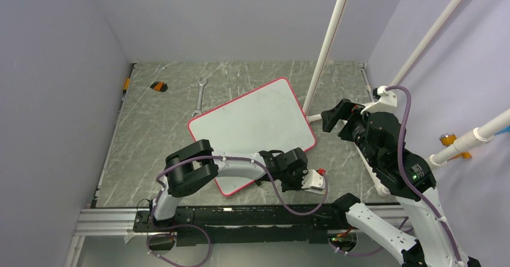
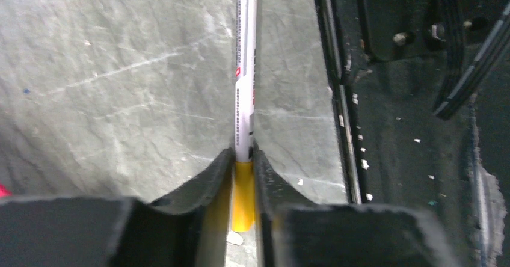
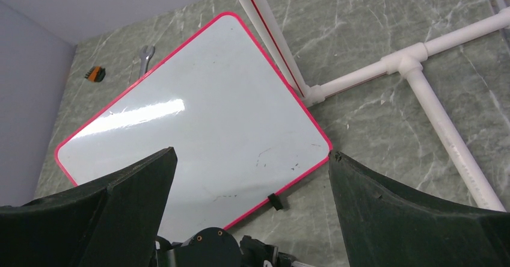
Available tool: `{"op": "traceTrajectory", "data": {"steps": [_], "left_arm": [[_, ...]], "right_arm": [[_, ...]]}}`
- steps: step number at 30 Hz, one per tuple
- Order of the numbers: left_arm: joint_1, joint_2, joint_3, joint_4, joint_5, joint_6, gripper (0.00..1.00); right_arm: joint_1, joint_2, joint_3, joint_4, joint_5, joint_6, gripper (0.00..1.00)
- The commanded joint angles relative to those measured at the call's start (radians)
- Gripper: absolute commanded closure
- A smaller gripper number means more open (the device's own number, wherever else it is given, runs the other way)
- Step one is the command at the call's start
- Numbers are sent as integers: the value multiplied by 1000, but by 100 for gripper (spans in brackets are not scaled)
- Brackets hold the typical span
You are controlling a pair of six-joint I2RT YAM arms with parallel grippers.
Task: Write a sentence on the whiteboard
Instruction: Pick up the whiteboard marker from the center of the board, then pass from the left arm to the right
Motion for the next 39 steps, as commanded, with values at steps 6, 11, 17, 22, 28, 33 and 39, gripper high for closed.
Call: {"op": "traceTrajectory", "data": {"steps": [6, 11, 17, 22, 28, 33, 39], "left_arm": [[-9, 5, -4, 67, -7, -43, 100], [-10, -70, 4, 23, -5, -38, 100], [-9, -234, -44, 29, -39, -49, 100], [-5, -383, -82, 6, -82, -54, 100], [25, -574, -140, -58, -112, -42, 100], [93, -699, -108, -207, -144, 47, 100], [185, -838, -82, -316, -198, 144, 100]], "right_arm": [[0, -4, -9, 28, 0, -14, 0], [-1, -13, -13, 51, -23, -28, 0], [-1, -9, 29, 101, -85, -46, 0], [-1, 19, 73, 146, -184, -53, 0], [0, 89, 135, 190, -368, -47, 0], [0, 154, 172, 234, -489, -18, 0], [0, 213, 160, 325, -615, 4, 0]]}}
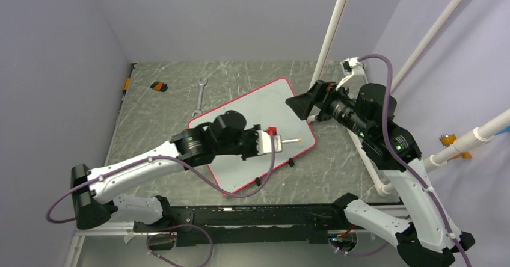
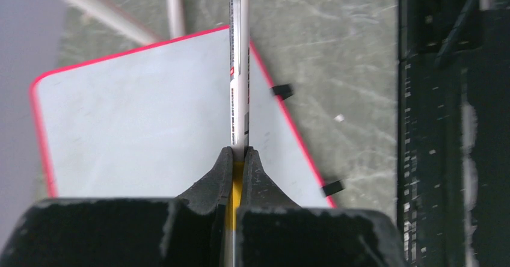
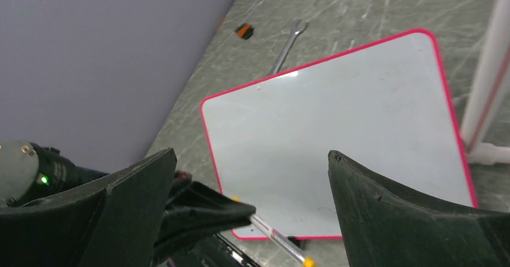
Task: Write a sentence on the whiteboard
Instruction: Pass from the left arm to the right
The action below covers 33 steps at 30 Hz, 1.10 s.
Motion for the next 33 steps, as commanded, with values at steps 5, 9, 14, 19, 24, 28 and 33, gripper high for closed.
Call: {"op": "traceTrajectory", "data": {"steps": [5, 9, 14, 19, 24, 28, 33], "left_arm": [[99, -214, -4, -96, -80, 141, 100], [134, -310, -67, -63, -88, 175, 100], [161, -393, -139, -7, -78, 185, 100], [182, -404, -182, 38, -64, 186, 100], [216, -405, -214, 82, -13, 170, 100], [244, -400, -227, 103, 42, 149, 100], [249, -391, -249, 114, 29, 142, 100]], "right_arm": [[0, 101, 19, 161, -308, 19, 0], [0, 154, 19, 190, -450, 11, 0], [0, 210, 5, 202, -568, -26, 1], [0, 266, -3, 194, -649, -59, 3], [1, 326, -1, 160, -710, -106, 8], [2, 361, -3, 140, -738, -137, 13], [2, 384, -31, 157, -768, -140, 20]]}}
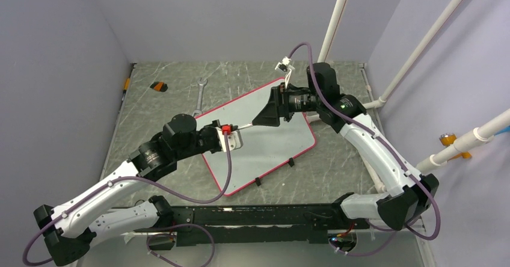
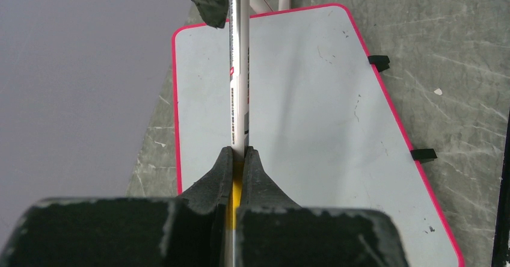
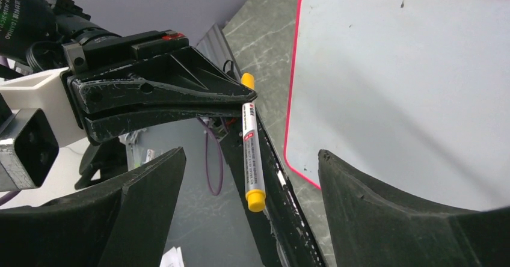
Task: Write a sentence on the whiteboard
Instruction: Pass from the left arm to the right
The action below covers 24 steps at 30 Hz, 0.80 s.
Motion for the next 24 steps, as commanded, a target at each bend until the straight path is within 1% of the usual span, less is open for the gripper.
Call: {"op": "traceTrajectory", "data": {"steps": [1, 11, 18, 24], "left_arm": [[7, 5, -17, 61, 34, -21, 100], [9, 22, -20, 58, 53, -32, 100], [9, 9, -47, 90, 67, -52, 100], [9, 8, -65, 107, 55, -59, 100]], "right_arm": [[1, 2, -30, 43, -73, -22, 21], [6, 47, -60, 75, -102, -15, 33], [33, 92, -53, 78, -105, -3, 48], [58, 124, -40, 105, -98, 8, 49]]}}
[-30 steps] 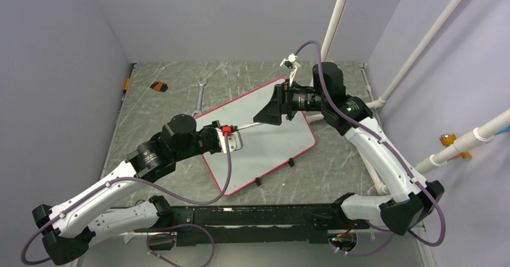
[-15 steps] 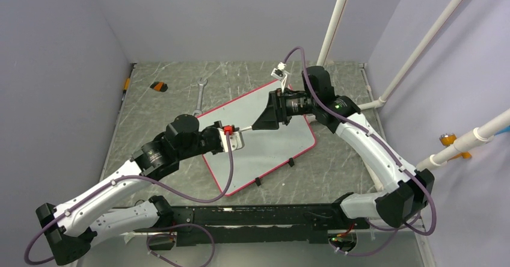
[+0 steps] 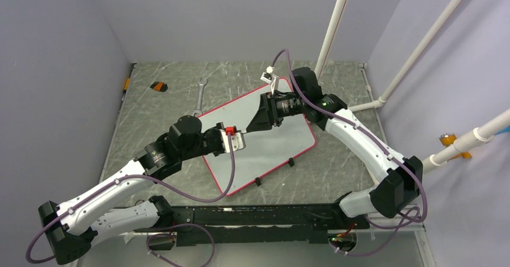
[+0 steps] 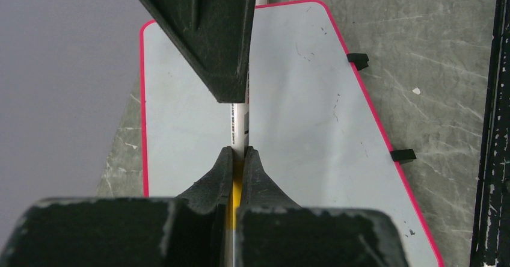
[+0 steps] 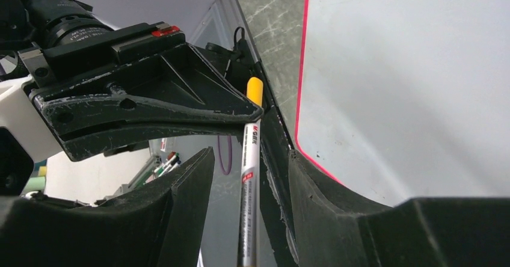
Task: Write a sentence on the whiteboard
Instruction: Pass from the left arm to the right
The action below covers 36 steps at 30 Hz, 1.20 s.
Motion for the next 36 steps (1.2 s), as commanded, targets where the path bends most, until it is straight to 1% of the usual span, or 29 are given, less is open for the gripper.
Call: {"op": "traceTrajectory", "data": {"steps": [1, 16, 25, 36], "left_arm": [[5, -12, -6, 56, 11, -19, 100], [4, 7, -2, 59, -11, -33, 100], [5, 17, 1, 62, -36, -43, 100], [5, 13, -4, 75, -63, -46, 100]], "right_arm": [[22, 16, 22, 59, -10, 3, 49], [56, 39, 16, 80, 18, 13, 58], [62, 35, 3, 114, 35, 35, 60], [69, 42, 0, 98, 33, 22, 65]]}}
